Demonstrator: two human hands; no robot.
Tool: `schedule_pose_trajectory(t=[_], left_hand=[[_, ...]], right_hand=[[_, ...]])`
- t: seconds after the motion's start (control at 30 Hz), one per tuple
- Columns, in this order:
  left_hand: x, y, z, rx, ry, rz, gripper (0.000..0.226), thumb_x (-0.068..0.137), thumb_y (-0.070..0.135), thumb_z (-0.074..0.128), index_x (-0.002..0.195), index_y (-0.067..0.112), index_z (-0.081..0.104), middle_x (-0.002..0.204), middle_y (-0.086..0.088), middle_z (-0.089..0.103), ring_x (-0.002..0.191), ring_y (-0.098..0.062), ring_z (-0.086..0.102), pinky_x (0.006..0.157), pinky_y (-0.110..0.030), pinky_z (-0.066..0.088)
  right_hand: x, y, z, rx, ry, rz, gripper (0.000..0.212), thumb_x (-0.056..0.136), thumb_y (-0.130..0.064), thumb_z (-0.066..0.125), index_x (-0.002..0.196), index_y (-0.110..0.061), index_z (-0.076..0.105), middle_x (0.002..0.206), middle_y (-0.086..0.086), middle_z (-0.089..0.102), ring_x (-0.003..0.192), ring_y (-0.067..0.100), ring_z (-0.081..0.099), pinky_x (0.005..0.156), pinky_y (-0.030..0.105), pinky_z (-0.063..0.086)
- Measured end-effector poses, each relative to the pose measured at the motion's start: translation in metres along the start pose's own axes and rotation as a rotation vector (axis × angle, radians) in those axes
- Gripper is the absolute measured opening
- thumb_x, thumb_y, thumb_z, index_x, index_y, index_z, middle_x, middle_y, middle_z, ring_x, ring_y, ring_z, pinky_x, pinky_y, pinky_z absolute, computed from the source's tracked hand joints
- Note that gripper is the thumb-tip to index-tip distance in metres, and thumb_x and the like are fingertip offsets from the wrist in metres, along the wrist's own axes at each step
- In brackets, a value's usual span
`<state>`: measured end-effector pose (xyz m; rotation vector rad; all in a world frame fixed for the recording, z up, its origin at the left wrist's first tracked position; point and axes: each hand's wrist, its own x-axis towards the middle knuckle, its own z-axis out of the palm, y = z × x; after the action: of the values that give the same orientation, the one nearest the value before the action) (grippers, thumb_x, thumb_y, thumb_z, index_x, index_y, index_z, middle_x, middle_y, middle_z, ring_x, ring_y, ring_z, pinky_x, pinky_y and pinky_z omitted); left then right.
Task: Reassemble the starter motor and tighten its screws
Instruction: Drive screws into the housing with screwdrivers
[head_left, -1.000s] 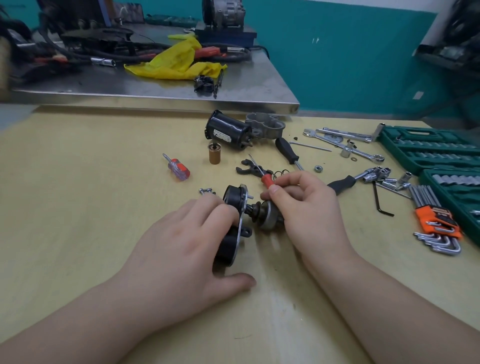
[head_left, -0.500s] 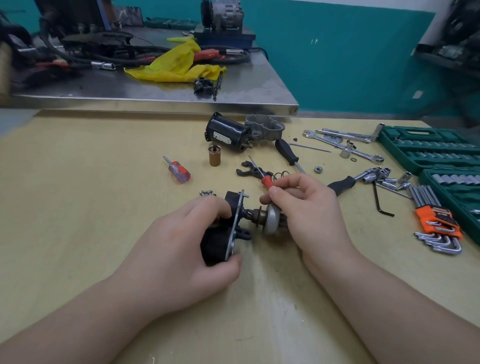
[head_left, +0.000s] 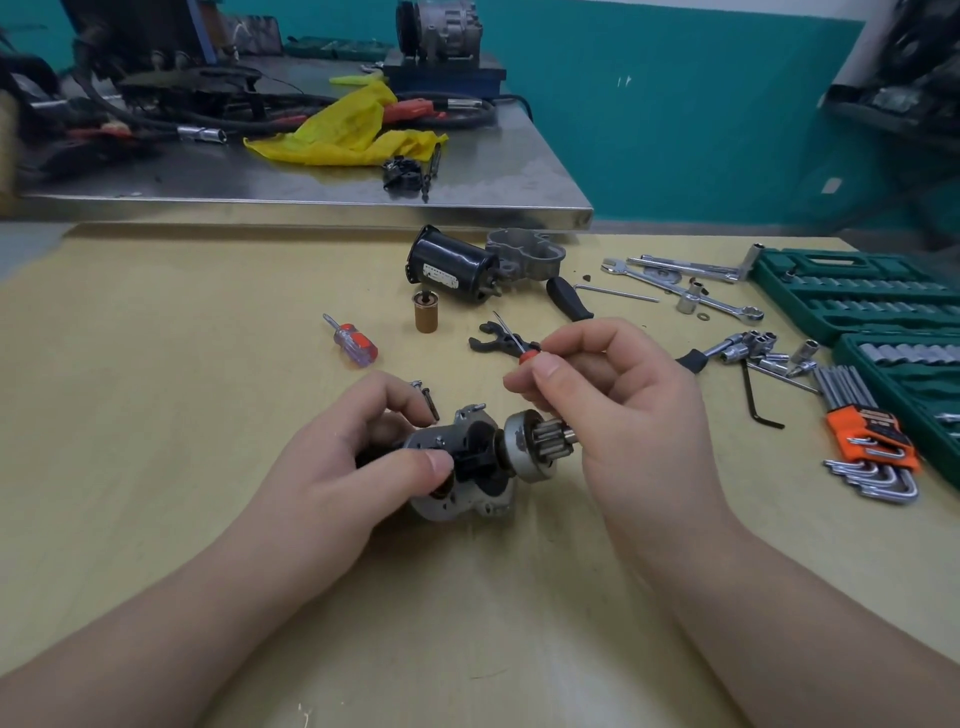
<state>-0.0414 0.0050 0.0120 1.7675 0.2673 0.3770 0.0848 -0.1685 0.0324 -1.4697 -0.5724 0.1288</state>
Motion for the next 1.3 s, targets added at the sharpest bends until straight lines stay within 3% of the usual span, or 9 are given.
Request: schedule_pose_trajectory(t=[0.1,0.2,0.27,0.37,0.67,0.87,0.97,1.17,1.3], left_hand=[[0.001,0.003,0.001,-0.005,-0.016,-0.027,0.034,0.072,0.049,0.066,0.093,0.023,0.066,0.086,-0.019,0.069,0.072,-0.019,0.061,0.070,-0.040,0.040],[0.005,0.006,0.001,0.103,-0.008,-0.012,0.024,0.081,0.036,0.057,0.091,0.016,0.066,0.083,-0.019,0.059,0.072,-0.014,0.051,0.065,-0.029,0.035],[0.008,0.007,0.001,0.147,0.006,-0.007,0.025,0.084,0.033,0.051,0.085,0.012,0.065,0.080,-0.017,0.055,0.070,-0.011,0.048,0.057,-0.022,0.034],[0.011,0.009,0.002,0.142,0.059,-0.011,0.028,0.087,0.036,0.048,0.083,0.014,0.065,0.077,-0.004,0.058,0.071,-0.010,0.048,0.056,-0.008,0.036],[0.016,0.012,0.005,0.172,0.110,-0.014,0.035,0.081,0.040,0.045,0.088,0.010,0.062,0.086,-0.008,0.057,0.081,-0.019,0.048,0.057,-0.010,0.036],[0.019,0.007,0.004,0.145,0.162,-0.018,0.038,0.084,0.042,0.047,0.088,0.009,0.064,0.085,-0.011,0.058,0.080,-0.021,0.050,0.056,-0.012,0.037],[0.022,0.003,0.003,0.160,0.167,-0.021,0.036,0.085,0.042,0.047,0.087,0.011,0.065,0.084,-0.006,0.060,0.080,-0.019,0.052,0.057,-0.010,0.038],[0.023,-0.001,0.003,0.135,0.185,-0.013,0.029,0.085,0.041,0.048,0.083,0.019,0.065,0.079,0.004,0.061,0.068,-0.004,0.052,0.058,-0.007,0.040],[0.025,-0.003,0.002,0.152,0.177,-0.016,0.032,0.086,0.041,0.048,0.082,0.014,0.064,0.079,-0.002,0.059,0.070,-0.009,0.051,0.058,-0.009,0.039]], right_hand=[[-0.003,-0.005,-0.001,0.003,-0.011,-0.046,0.007,0.094,-0.020,0.069,0.100,-0.024,0.071,0.090,-0.002,0.082,0.093,0.015,0.079,0.085,0.027,0.063],[-0.008,-0.006,0.000,-0.094,-0.006,-0.142,0.011,0.096,-0.016,0.072,0.099,-0.027,0.071,0.091,-0.007,0.081,0.097,0.013,0.077,0.084,0.029,0.063],[-0.010,-0.004,0.000,-0.227,0.017,-0.263,0.014,0.094,-0.015,0.076,0.096,-0.028,0.073,0.095,-0.009,0.077,0.102,0.016,0.074,0.085,0.036,0.061],[-0.011,-0.003,-0.002,-0.396,0.047,-0.520,0.011,0.089,-0.012,0.082,0.094,-0.021,0.079,0.096,-0.015,0.070,0.103,0.017,0.065,0.083,0.033,0.054],[-0.022,-0.003,0.002,-0.507,0.051,-0.866,0.005,0.091,-0.004,0.084,0.087,-0.003,0.081,0.089,0.004,0.077,0.083,0.028,0.069,0.078,0.045,0.052],[-0.033,0.005,0.013,-0.453,-0.127,-0.615,0.010,0.091,0.001,0.079,0.097,-0.007,0.083,0.093,-0.001,0.078,0.087,0.018,0.069,0.078,0.027,0.053],[-0.033,0.011,0.017,-0.518,-0.169,-0.522,0.013,0.091,0.001,0.080,0.097,-0.010,0.083,0.091,-0.003,0.077,0.086,0.016,0.069,0.075,0.030,0.053],[-0.034,0.013,0.023,-0.590,-0.183,-0.482,0.010,0.092,0.000,0.079,0.097,-0.009,0.080,0.088,-0.001,0.072,0.083,0.011,0.064,0.075,0.019,0.049],[-0.033,0.014,0.026,-0.637,-0.207,-0.466,0.006,0.095,-0.005,0.078,0.098,-0.010,0.080,0.091,-0.001,0.071,0.084,0.013,0.064,0.075,0.026,0.051]])
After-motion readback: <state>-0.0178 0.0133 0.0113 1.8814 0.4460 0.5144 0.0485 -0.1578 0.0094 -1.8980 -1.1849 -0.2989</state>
